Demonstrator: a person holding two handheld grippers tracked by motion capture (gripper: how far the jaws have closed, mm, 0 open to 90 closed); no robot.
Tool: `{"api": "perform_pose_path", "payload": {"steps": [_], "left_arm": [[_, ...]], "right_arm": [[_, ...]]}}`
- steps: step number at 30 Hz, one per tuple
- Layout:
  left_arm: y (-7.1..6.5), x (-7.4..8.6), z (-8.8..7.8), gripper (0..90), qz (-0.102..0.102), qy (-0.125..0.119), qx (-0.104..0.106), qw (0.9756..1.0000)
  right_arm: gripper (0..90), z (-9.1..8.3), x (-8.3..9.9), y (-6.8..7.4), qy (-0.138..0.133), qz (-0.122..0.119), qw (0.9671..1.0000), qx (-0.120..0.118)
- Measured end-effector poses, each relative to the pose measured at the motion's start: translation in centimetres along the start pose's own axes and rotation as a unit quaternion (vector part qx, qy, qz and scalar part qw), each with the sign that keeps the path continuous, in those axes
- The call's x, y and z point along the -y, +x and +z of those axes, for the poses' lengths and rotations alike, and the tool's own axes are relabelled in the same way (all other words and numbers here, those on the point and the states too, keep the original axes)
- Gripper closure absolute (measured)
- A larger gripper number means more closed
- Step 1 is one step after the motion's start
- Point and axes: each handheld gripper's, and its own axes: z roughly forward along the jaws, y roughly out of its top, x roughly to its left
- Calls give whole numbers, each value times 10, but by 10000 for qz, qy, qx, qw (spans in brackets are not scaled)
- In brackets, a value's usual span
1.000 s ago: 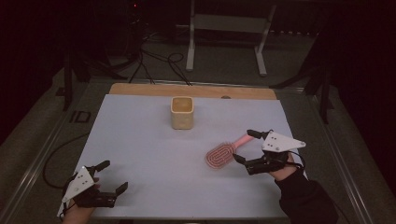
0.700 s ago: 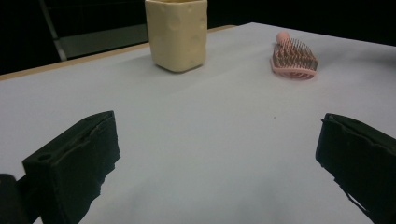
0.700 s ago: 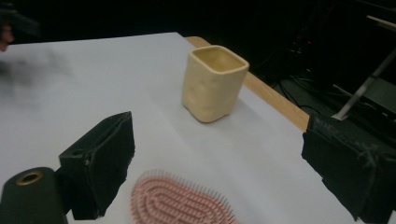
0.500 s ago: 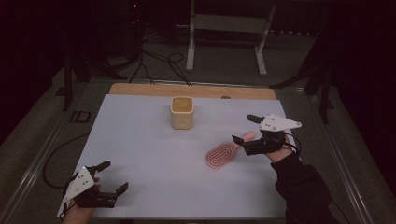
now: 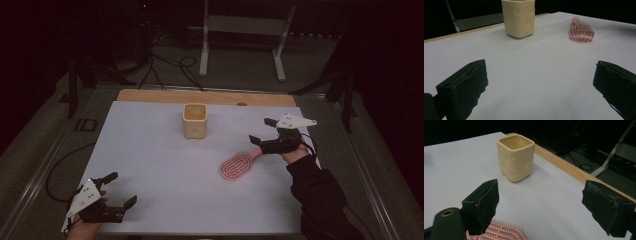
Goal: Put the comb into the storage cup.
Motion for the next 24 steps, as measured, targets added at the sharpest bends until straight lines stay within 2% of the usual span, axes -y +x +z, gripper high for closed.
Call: {"api": "perform_pose_path", "payload": {"steps": [3,9,13,14,21,24], "left_arm": [[0,0,0,0,12,39,3,10000],[0,0,-1,0,1,11,3,10000],[0,1,-1,0,-14,16,5,10000],[0,0,-1,0,-13,6,5,10000],[0,0,-1,0,-9,-3,3,10000],[0,1,-1,0,-3,28,4,10000]], "right_arm": [[197,5,4,-5,134,109,9998,61],[295,15,10,-12,465,108,9985,279],[504,22,14,-17,626,141,9969,444],[542,23,15,-19,684,97,9964,488],[763,31,25,-29,991,225,9932,565],[856,36,30,-33,1249,261,9890,743]]}}
